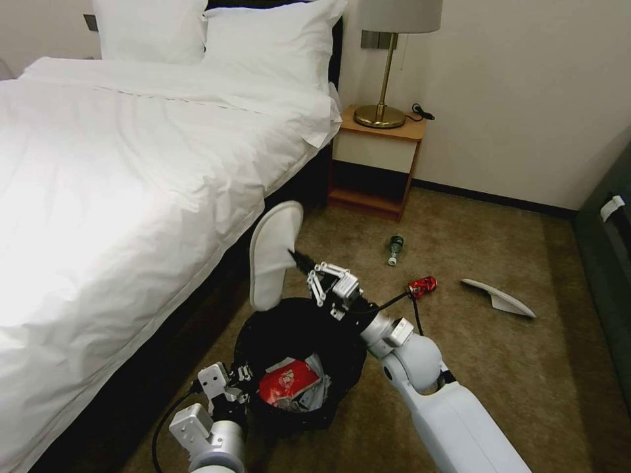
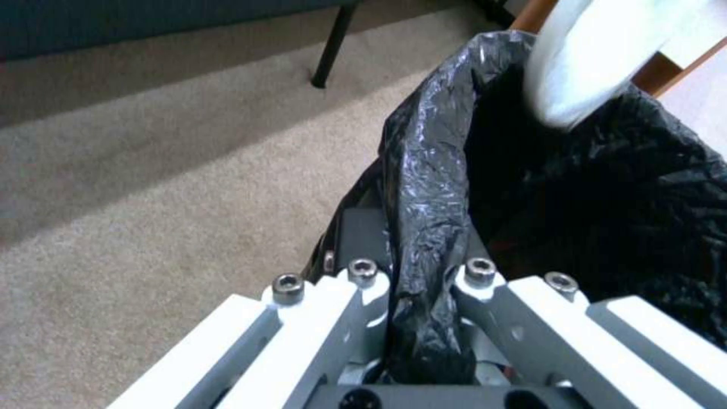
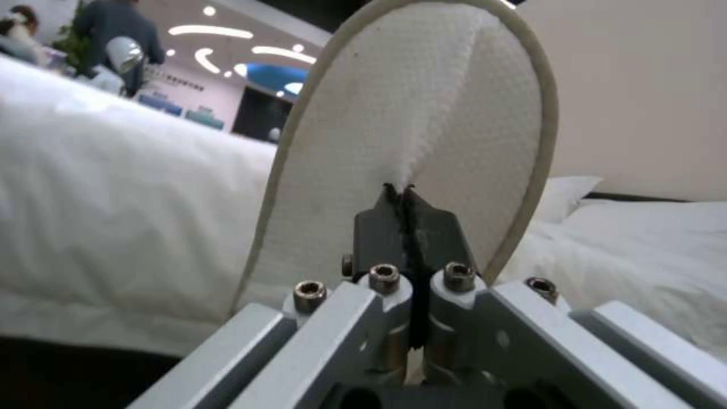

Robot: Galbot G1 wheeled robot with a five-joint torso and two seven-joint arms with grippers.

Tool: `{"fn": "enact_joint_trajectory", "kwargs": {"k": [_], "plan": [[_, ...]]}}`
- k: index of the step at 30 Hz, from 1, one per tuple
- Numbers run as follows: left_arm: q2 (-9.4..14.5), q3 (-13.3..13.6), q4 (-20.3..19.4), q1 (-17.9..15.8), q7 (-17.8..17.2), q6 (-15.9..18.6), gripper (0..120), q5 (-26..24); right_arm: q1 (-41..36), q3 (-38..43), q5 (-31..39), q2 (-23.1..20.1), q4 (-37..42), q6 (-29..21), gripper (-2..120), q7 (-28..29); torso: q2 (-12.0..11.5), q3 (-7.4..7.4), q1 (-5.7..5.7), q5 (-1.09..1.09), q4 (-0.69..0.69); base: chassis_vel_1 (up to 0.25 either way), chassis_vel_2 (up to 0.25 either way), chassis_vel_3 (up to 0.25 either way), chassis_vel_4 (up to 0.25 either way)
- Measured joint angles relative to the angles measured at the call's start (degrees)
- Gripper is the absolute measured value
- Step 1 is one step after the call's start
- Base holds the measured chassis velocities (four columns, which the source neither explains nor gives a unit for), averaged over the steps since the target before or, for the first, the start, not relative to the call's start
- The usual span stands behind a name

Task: Pick up the trash bin, then pick up the garbage on the floor and place it into the trash bin.

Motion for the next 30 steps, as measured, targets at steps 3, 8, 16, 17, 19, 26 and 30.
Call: {"fn": "enact_joint_trajectory", "kwargs": {"k": [3,8,16,17,19,26,30], "plan": [[0.18,-0.28,-1.03,0.45,0.01,-0.11,4,0.04,-0.18,0.14,-0.3,-0.25,-0.38,0.16,0,-0.92,0.0,0.0,0.0,0.0,0.0,0.0,0.0,0.0,0.0],[0.34,-0.81,-1.89,0.75,0.01,-0.17,4,0.02,-0.46,0.28,-0.6,-0.54,-0.45,0.32,0,-1.62,0.0,0.0,0.0,0.0,0.0,0.0,0.0,0.0,0.0],[0.58,-0.89,-3.23,1.45,0.31,-0.37,4,0.03,-1.32,0.29,-1.81,-0.66,-1.96,0.89,0,-2.4,0.0,0.0,0.0,0.0,0.0,0.0,0.0,0.0,0.0],[0.59,-0.76,-3.39,1.5,0.39,-0.39,4,0.03,-1.41,0.19,-1.83,-0.57,-2.38,0.89,5,-2.41,0.0,0.0,0.0,0.0,0.0,0.0,0.0,0.0,0.0],[0.59,-0.71,-3.49,1.51,0.45,-0.43,4,0.03,-1.47,0.13,-1.83,-0.53,-2.62,0.89,8,-2.43,0.0,0.0,0.0,0.0,0.0,0.0,0.0,0.0,0.0],[0.81,-0.79,-3.94,1.53,0.62,-0.6,4,-0.1,-1.87,-0.39,-1.82,-0.36,-3.89,0.86,36,-2.91,0.0,0.0,0.0,0.0,0.0,0.0,0.0,0.0,0.0],[0.84,-0.95,-3.97,1.39,0.62,-0.62,4,-0.2,-1.95,-0.55,-1.83,-0.3,-4.24,0.83,50,-3.13,0.0,0.0,0.0,0.0,0.0,0.0,0.0,0.0,0.0]]}}
